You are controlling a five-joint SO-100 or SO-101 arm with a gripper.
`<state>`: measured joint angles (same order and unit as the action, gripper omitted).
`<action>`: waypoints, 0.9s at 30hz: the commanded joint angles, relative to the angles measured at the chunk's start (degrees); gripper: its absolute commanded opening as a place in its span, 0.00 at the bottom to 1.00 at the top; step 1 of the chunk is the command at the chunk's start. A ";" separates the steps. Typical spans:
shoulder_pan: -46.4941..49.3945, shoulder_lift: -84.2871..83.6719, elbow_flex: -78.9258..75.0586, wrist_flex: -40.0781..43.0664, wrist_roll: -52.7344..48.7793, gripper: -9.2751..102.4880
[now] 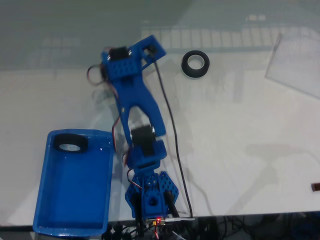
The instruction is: Grasp all tape and put them in the bin.
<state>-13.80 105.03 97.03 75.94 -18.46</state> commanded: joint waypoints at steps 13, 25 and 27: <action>-34.80 35.42 20.30 11.34 -20.04 0.08; -59.85 36.83 23.91 17.05 -19.34 0.08; -61.08 36.74 23.99 17.05 -18.54 0.08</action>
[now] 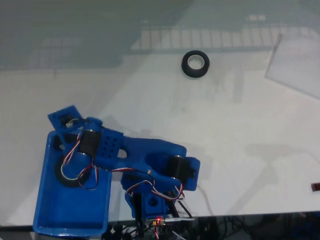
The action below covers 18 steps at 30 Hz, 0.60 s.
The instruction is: Grasp all tape and put them in the bin.
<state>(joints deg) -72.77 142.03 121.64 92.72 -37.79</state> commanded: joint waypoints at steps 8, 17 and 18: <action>-2.02 0.18 -0.44 0.35 0.53 0.14; -1.23 0.97 -0.44 -0.88 5.98 0.42; -1.05 0.97 -0.53 -1.05 5.98 0.42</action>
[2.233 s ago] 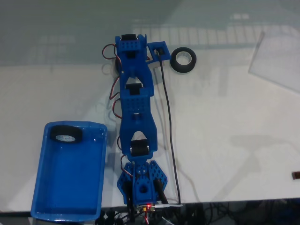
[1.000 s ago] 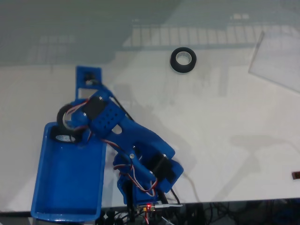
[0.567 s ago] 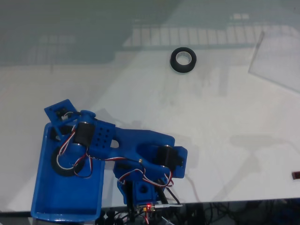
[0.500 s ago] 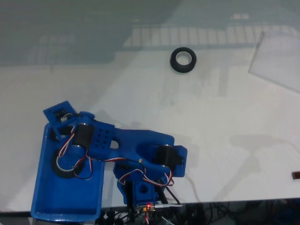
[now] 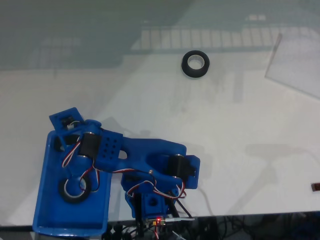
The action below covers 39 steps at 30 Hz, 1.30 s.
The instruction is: Grasp all tape and put them in the bin.
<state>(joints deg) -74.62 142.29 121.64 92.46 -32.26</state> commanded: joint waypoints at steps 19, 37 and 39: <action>50.89 -1.85 -1.14 -33.31 18.28 0.45; 91.58 -40.25 -20.74 -36.74 54.49 0.37; 92.37 -43.33 -23.38 -35.33 54.93 0.37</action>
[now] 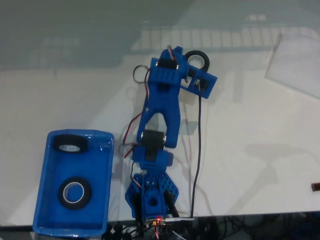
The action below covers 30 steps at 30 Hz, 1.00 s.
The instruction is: Grasp all tape and put them in the bin.
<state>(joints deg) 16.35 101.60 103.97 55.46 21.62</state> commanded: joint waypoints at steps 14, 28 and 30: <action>4.66 -26.46 -30.23 11.51 0.79 0.37; 6.15 -49.66 -57.13 25.75 0.53 0.36; 6.33 -52.73 -61.26 27.60 0.53 0.35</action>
<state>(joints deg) 22.59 50.27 49.48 81.04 22.68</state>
